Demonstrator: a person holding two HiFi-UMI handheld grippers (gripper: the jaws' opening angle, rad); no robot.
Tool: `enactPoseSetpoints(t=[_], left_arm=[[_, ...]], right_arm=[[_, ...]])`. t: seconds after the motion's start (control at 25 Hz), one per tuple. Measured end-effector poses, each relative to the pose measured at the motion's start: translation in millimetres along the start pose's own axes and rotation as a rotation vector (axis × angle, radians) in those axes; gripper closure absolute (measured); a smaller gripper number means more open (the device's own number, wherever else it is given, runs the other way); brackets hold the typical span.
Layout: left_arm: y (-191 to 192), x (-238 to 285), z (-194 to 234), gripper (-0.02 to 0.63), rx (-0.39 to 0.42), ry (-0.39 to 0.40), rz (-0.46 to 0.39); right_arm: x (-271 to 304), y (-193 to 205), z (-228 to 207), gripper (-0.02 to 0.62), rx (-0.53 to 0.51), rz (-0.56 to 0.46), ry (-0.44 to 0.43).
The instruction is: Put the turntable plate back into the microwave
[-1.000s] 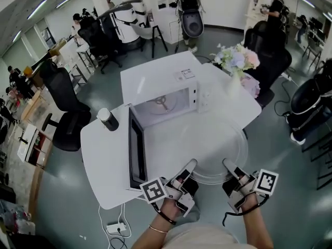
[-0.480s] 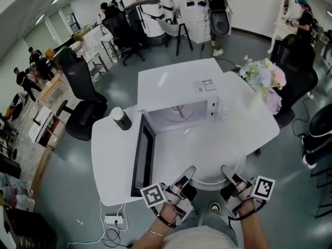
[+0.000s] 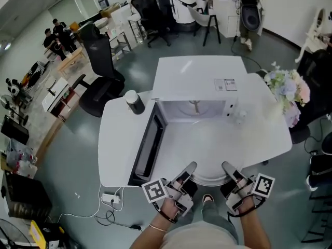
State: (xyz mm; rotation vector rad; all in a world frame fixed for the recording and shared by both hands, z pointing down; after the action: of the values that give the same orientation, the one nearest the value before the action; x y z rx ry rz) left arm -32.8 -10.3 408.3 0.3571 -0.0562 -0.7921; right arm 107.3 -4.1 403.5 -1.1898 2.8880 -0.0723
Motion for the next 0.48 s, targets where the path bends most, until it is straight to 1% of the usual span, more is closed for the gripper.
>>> enactPoseSetpoints(t=[0.24, 0.48], left_arm=[[-2.9, 0.8, 8.6, 0.561, -0.014, -0.021, -0.062], [-6.1, 3.9, 26.2, 0.568, -0.079, -0.029, -0.159]], right_arm=[[12.7, -7.1, -9.1, 0.548, 0.009, 0.064, 0.015], [30.0, -18.5, -22.5, 0.548, 0.002, 0.129, 0.039]])
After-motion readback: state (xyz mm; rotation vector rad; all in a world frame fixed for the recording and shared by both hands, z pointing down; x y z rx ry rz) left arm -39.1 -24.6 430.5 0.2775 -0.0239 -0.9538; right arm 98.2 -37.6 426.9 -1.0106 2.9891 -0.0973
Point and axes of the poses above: the fingertips, and each gripper's own axes: x forward along the fingers, z to its left, y out of its underside, the point moved 1 cm from there along -x, backward along the fingers, and after that the axes turned 13 degrees about x, right-handed, at the moved point
